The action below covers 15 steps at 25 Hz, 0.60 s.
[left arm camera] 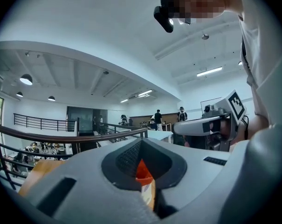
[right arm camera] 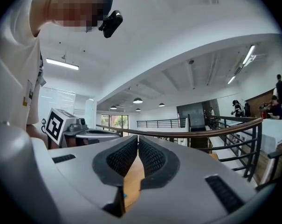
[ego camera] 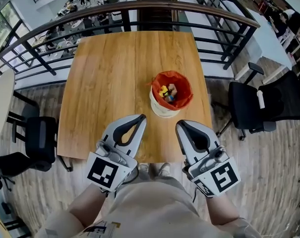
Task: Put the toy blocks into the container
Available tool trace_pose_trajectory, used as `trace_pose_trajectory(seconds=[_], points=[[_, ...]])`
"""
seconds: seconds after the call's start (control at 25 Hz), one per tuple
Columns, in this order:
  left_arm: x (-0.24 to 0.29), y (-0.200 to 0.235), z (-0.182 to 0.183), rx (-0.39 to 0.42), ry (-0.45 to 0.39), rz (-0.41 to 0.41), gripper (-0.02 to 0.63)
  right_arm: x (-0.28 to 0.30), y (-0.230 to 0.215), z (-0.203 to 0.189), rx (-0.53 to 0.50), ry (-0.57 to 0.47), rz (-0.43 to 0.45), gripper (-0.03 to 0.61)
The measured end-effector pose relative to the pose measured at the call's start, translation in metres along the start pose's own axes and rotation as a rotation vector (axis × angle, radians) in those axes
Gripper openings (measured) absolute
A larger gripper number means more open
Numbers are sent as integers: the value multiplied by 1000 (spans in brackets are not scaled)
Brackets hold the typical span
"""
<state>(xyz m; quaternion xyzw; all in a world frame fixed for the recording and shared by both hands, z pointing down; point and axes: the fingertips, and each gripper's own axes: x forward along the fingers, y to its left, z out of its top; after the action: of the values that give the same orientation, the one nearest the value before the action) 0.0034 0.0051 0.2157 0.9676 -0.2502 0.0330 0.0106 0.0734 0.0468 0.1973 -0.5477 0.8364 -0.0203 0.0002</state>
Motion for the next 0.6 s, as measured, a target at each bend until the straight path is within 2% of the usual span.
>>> trace_pose_trajectory(seconds=[0.28, 0.4, 0.44, 0.52, 0.6], points=[[-2, 26, -11, 33, -16, 46, 12, 27, 13, -16, 27, 17, 79, 26], [-3, 35, -23, 23, 13, 67, 12, 40, 21, -32, 17, 59, 114, 29], [-3, 39, -27, 26, 16, 71, 12, 45, 23, -38, 12, 77, 128, 38], [-3, 45, -36, 22, 26, 80, 12, 55, 27, -53, 5, 120, 152, 109], [-4, 52, -46, 8, 42, 91, 12, 64, 29, -69, -7, 162, 159, 115]])
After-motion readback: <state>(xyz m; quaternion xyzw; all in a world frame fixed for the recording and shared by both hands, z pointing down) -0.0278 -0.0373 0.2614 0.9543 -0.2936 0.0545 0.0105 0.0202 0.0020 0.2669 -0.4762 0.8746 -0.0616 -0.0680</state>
